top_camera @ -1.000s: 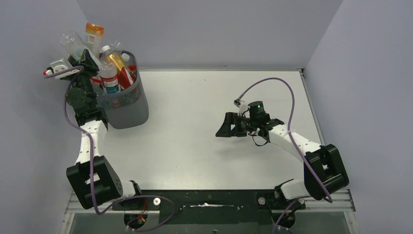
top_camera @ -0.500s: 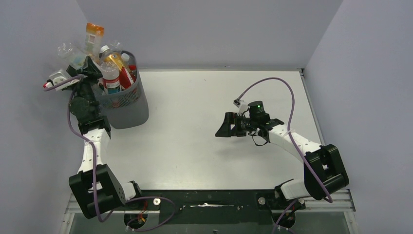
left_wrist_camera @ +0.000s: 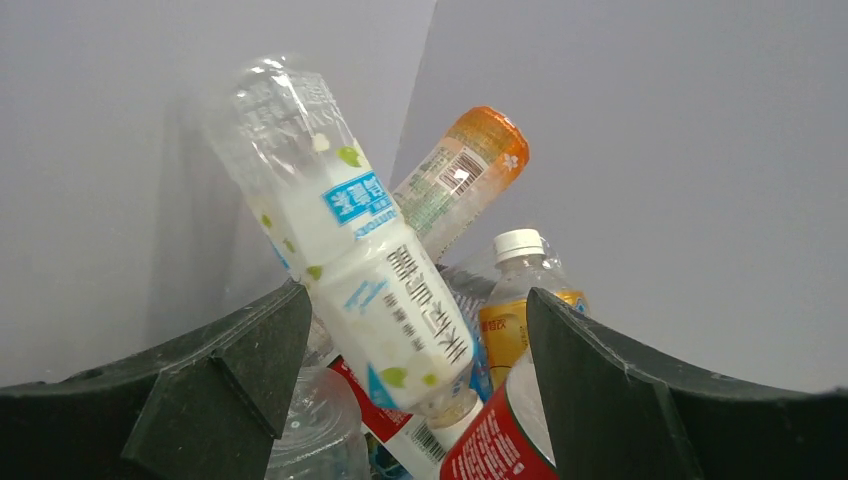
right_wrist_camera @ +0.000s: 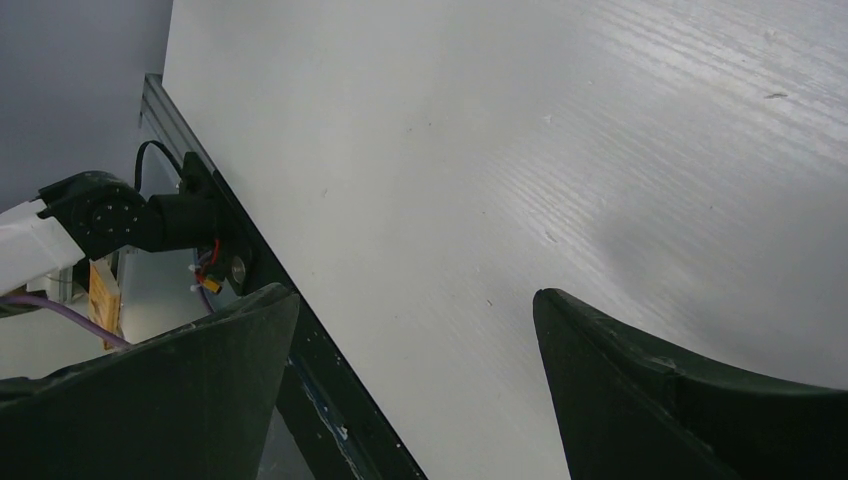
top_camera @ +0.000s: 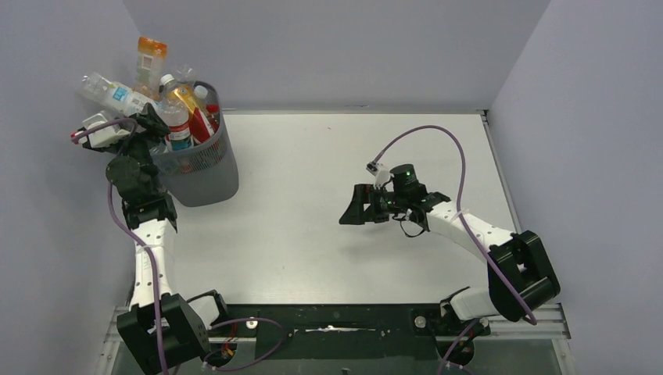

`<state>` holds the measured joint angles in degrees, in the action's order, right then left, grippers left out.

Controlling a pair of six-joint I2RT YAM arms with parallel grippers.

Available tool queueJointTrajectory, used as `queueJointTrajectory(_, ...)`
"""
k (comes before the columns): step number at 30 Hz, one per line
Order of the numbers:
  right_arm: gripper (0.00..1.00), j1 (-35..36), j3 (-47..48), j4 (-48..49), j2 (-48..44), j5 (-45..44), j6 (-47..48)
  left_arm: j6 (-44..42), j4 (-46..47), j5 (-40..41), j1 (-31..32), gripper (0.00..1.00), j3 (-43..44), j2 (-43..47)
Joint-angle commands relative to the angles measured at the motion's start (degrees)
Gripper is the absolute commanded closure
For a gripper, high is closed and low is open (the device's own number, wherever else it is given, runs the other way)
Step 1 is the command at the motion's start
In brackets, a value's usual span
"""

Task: Put the plastic bottles in the bin
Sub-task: Place the plastic bottle in the trash bin, then reset both arms

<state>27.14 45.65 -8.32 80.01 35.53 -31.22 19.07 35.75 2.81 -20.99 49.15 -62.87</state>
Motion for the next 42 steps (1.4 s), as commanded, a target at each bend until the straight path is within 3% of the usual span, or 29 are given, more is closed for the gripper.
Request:
queueJointTrajectory(1,0.09,1.8,1.0,3.7,-1.9,-0.3,-0.8,-1.8,-3.6,0.5,-0.1,0.21,0.1,3.5)
queueJointTrajectory(11,0.08,3.5,1.4,3.0,-2.3,-1.4,-0.8,-1.1,-5.7,-0.1,-0.1,0.2,0.0,4.1)
queueJointTrajectory(24,0.08,3.7,2.0,1.8,-3.2,-1.4,0.1,-1.9,-34.0,10.6,-0.2,0.16,24.8,5.1)
queueJointTrajectory(31,0.07,3.6,4.4,-0.8,-3.6,-2.1,1.5,-2.8,-52.5,-2.8,-0.2,0.12,45.6,-3.0)
queueJointTrajectory(34,0.01,3.4,6.3,-2.4,-4.2,-3.0,1.9,-2.1,-58.2,-9.0,-0.3,0.12,51.5,-6.3)
queueJointTrajectory(42,0.02,2.9,9.8,-6.3,-4.2,-4.5,3.3,-4.4,-66.1,-8.4,-0.2,0.12,48.2,-4.6)
